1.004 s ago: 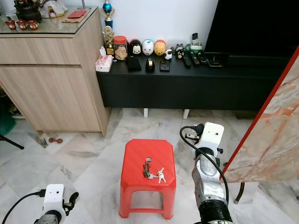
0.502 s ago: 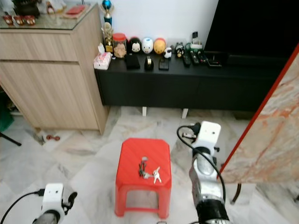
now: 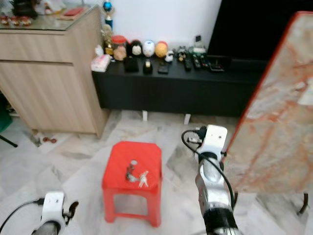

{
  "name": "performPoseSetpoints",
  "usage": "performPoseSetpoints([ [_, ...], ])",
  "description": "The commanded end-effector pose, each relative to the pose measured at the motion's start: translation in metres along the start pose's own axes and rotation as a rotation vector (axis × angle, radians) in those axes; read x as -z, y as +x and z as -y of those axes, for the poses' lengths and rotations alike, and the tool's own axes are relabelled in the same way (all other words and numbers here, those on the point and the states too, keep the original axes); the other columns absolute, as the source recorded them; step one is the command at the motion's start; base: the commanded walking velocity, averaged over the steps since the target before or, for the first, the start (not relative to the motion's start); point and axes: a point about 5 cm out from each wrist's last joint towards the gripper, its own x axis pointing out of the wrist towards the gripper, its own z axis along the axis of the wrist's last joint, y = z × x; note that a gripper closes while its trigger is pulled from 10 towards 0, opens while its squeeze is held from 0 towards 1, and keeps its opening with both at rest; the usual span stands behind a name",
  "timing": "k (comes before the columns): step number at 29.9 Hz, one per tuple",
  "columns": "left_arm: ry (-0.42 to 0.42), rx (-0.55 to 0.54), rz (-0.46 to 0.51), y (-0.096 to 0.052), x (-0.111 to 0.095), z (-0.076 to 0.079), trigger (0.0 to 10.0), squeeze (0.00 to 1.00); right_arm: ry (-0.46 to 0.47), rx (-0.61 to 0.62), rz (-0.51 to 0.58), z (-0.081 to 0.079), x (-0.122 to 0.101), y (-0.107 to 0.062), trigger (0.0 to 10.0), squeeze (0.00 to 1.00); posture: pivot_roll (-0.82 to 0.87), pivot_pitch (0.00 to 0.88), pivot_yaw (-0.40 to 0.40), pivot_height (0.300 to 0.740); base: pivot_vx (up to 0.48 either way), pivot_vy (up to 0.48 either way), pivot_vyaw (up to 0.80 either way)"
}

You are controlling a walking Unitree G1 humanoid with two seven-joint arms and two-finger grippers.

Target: Hang keys on a hook

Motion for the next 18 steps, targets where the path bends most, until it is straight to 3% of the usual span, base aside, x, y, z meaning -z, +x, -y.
performPoseSetpoints([
  [1,0.007,-0.002,-0.008,-0.0005,0.0014,-0.0018,10.0,0.0,0.007,-0.006,0.038,-0.0038,-0.01,0.0035,10.0,0.0,0.16,0.0,-0.049,0.74,0.0,-0.428,0.0],
  [18,0.002,-0.004,-0.006,-0.0005,0.0013,-0.0008,10.0,0.0,0.008,-0.009,0.048,-0.0043,-0.0127,0.0043,10.0,0.0,0.16,0.0,-0.051,0.74,0.0,-0.424,0.0],
])
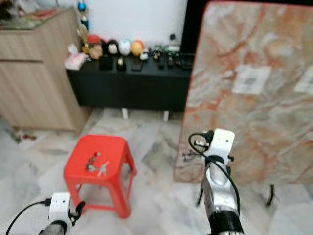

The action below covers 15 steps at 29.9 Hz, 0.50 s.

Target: Hang keys on a hook

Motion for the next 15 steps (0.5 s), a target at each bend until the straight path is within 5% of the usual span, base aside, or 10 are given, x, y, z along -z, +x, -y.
performPoseSetpoints([
  [1,0.004,-0.003,-0.001,0.0004,-0.0006,-0.0011,10.0,0.0,0.001,-0.024,0.043,-0.0077,-0.0113,0.0034,10.0,0.0,0.16,0.0,-0.051,0.74,0.0,-0.428,0.0],
  [4,0.002,-0.004,-0.001,0.0004,-0.0007,-0.001,10.0,0.0,0.001,-0.025,0.044,-0.0083,-0.0118,0.0037,10.0,0.0,0.16,0.0,-0.051,0.74,0.0,-0.386,0.0],
  [15,-0.016,-0.008,-0.013,0.0005,0.0006,-0.001,10.0,0.0,-0.033,-0.073,0.093,-0.0172,-0.021,0.005,10.0,0.0,0.16,0.0,-0.053,0.74,0.0,0.0,0.0],
])
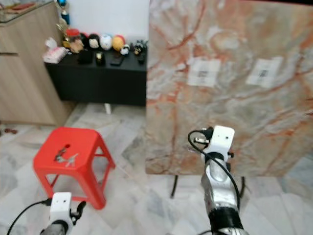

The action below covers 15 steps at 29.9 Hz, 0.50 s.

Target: Hang keys on a hook

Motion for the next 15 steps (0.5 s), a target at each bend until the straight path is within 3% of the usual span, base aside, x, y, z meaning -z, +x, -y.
performPoseSetpoints([
  [1,-0.007,-0.014,-0.017,-0.001,0.002,-0.005,10.0,0.0,-0.022,-0.028,0.078,-0.007,-0.016,0.003,10.0,0.0,0.16,0.0,-0.053,0.74,0.0,0.0,0.0],
  [7,-0.013,-0.013,-0.02,-0.001,0.003,-0.005,10.0,0.0,-0.058,-0.073,0.17,-0.016,-0.03,0.004,10.0,0.0,0.16,0.0,-0.052,0.74,0.0,0.0,0.0],
  [10,-0.017,-0.013,-0.031,-0.002,0.005,-0.006,10.0,0.0,-0.146,-0.167,0.266,-0.031,-0.045,0.004,10.0,0.0,0.15,0.0,-0.049,0.74,0.0,0.0,0.0],
  [15,-0.017,-0.013,-0.044,-0.003,0.008,-0.009,10.0,0.0,-0.17,-0.173,0.295,-0.035,-0.053,0.008,10.0,0.0,0.15,0.0,-0.044,0.74,0.0,0.0,0.0],
])
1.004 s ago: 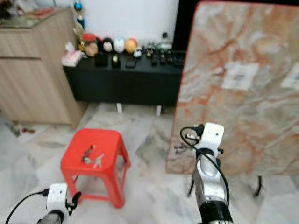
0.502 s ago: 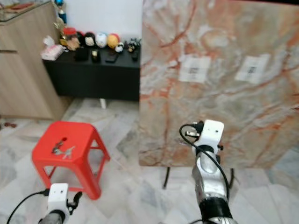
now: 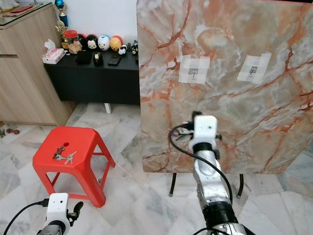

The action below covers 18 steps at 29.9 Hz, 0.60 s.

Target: Hang keys on a hook

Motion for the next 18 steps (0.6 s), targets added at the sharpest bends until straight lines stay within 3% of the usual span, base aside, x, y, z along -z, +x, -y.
performPoseSetpoints([
  [1,-0.011,-0.004,-0.032,-0.001,0.005,-0.004,10.0,0.0,-0.008,0.015,0.045,0.004,-0.011,0.007,10.0,0.0,0.15,0.0,-0.044,0.74,0.0,0.0,0.0],
  [6,-0.015,-0.004,-0.044,-0.002,0.007,-0.008,10.0,0.0,0.0,0.034,0.064,0.001,-0.021,0.022,10.0,0.0,0.15,0.0,-0.04,0.74,0.0,0.0,0.0],
  [18,-0.024,0.005,-0.056,-0.001,0.007,-0.009,10.0,0.0,0.012,0.054,0.071,0.0,-0.023,0.026,10.0,0.0,0.15,0.0,-0.035,0.74,0.0,0.0,0.0],
])
